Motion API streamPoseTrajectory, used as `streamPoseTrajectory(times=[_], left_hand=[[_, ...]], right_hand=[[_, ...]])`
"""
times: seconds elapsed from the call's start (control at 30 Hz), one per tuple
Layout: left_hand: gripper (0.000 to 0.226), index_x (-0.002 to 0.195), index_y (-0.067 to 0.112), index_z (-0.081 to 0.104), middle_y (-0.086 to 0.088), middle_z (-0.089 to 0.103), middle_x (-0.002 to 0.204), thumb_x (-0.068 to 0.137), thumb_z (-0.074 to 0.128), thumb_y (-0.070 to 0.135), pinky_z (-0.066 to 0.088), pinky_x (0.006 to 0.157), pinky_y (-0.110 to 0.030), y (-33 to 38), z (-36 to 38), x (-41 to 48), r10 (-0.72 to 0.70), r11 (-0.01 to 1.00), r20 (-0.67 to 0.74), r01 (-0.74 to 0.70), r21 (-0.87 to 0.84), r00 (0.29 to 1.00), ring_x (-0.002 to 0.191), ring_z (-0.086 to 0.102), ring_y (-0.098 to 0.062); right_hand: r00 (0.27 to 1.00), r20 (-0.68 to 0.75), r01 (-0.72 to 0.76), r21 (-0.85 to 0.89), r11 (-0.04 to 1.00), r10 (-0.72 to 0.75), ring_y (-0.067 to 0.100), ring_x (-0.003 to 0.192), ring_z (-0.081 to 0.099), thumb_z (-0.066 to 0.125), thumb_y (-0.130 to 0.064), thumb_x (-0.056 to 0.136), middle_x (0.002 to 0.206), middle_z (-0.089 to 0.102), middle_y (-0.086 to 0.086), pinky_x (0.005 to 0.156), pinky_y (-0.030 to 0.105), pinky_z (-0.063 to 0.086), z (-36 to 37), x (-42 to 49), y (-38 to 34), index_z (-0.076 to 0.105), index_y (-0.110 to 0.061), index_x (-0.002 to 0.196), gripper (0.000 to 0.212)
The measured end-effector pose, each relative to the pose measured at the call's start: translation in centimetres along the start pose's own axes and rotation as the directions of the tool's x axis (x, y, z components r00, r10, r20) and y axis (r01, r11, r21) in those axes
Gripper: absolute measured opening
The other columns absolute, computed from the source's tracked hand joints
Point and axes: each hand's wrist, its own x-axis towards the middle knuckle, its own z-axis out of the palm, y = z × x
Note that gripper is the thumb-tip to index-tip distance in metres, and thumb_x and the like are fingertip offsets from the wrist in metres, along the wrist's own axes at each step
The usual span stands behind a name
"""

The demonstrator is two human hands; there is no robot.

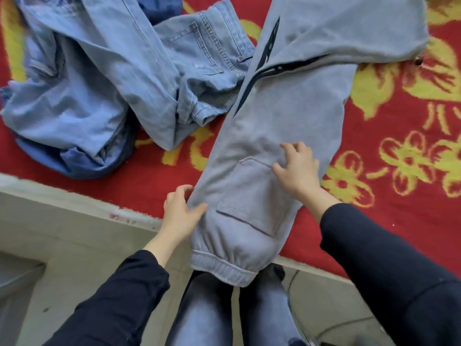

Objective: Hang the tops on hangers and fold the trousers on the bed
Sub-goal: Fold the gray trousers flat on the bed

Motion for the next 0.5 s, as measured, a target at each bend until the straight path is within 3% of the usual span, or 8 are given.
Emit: streamPoseTrajectory(times=[0.1, 0.17, 0.2, 0.3, 0.4, 0.5], left_hand=[[0.057, 0.139, 0.019, 0.038, -0.007, 0.046, 0.134, 0.091, 0.058, 0.042, 0.039, 0.102, -0.041, 2.1, 1.0, 0.9, 0.007, 0.999, 0.022, -0.006, -0.034, 1.0, 0.124, 0.043, -0.025], [0.048, 0.142, 0.018, 0.034, -0.01, 0.049, 0.135, 0.099, 0.039, 0.04, 0.039, 0.1, -0.045, 3.3, 1.7, 1.5, 0.021, 0.998, -0.011, -0.02, 0.06, 1.0, 0.124, 0.045, -0.03], [0.045, 0.142, 0.016, 0.033, -0.014, 0.051, 0.132, 0.102, 0.033, 0.035, 0.039, 0.097, -0.045, 3.7, 2.1, 1.5, 0.028, 0.991, -0.031, -0.024, 0.131, 0.999, 0.121, 0.046, -0.033], [0.039, 0.141, 0.015, 0.03, -0.018, 0.053, 0.121, 0.103, 0.027, 0.023, 0.039, 0.081, -0.042, 4.1, 3.0, 0.7, 0.053, 0.96, -0.051, -0.037, 0.276, 0.997, 0.105, 0.051, -0.039], [0.031, 0.131, 0.013, 0.035, -0.017, 0.058, 0.105, 0.101, 0.03, 0.017, 0.036, 0.07, -0.038, 3.7, 3.3, -0.7, 0.025, 0.945, 0.004, -0.025, 0.326, 1.0, 0.085, 0.051, -0.033], [0.024, 0.119, 0.009, 0.04, -0.018, 0.057, 0.104, 0.095, 0.034, 0.012, 0.037, 0.069, -0.038, 3.3, 3.6, -2.6, -0.151, 0.91, 0.172, 0.069, 0.408, 0.974, 0.082, 0.048, -0.03]], right_hand=[[0.923, -0.219, -0.283, 0.174, 0.943, 0.317, 0.032, 0.127, 0.034, 0.06, -0.027, 0.083, 0.136, 0.035, 0.012, 0.099, 0.049, 0.032, -0.3, 0.0, 1.2, 0.035, -0.014, 0.142, 0.065], [0.836, -0.181, -0.454, 0.303, 0.838, 0.518, 0.037, 0.126, 0.036, 0.062, -0.028, 0.082, 0.138, 0.032, 0.015, 0.099, 0.05, 0.034, 0.1, -0.7, 2.5, 0.027, -0.013, 0.145, 0.074], [0.824, -0.133, -0.489, 0.326, 0.809, 0.551, 0.039, 0.124, 0.039, 0.063, -0.028, 0.082, 0.139, 0.032, 0.016, 0.098, 0.048, 0.036, 0.5, -1.3, 3.0, 0.023, -0.014, 0.147, 0.078], [0.88, 0.028, -0.431, 0.463, 0.774, 0.474, 0.037, 0.121, 0.05, 0.06, -0.018, 0.083, 0.14, 0.045, 0.015, 0.095, 0.039, 0.041, 1.7, -3.6, 4.3, 0.012, -0.026, 0.152, 0.085], [0.901, 0.102, -0.395, 0.597, 0.699, 0.422, 0.028, 0.115, 0.056, 0.057, -0.014, 0.08, 0.136, 0.053, 0.003, 0.09, 0.037, 0.05, 1.2, -5.4, 5.5, 0.029, -0.033, 0.146, 0.074], [0.902, 0.232, -0.432, 0.486, 0.76, 0.365, 0.024, 0.085, 0.063, 0.058, -0.017, 0.075, 0.11, 0.06, -0.002, 0.055, 0.041, 0.059, -0.8, -7.0, 7.0, 0.044, -0.031, 0.129, 0.058]])
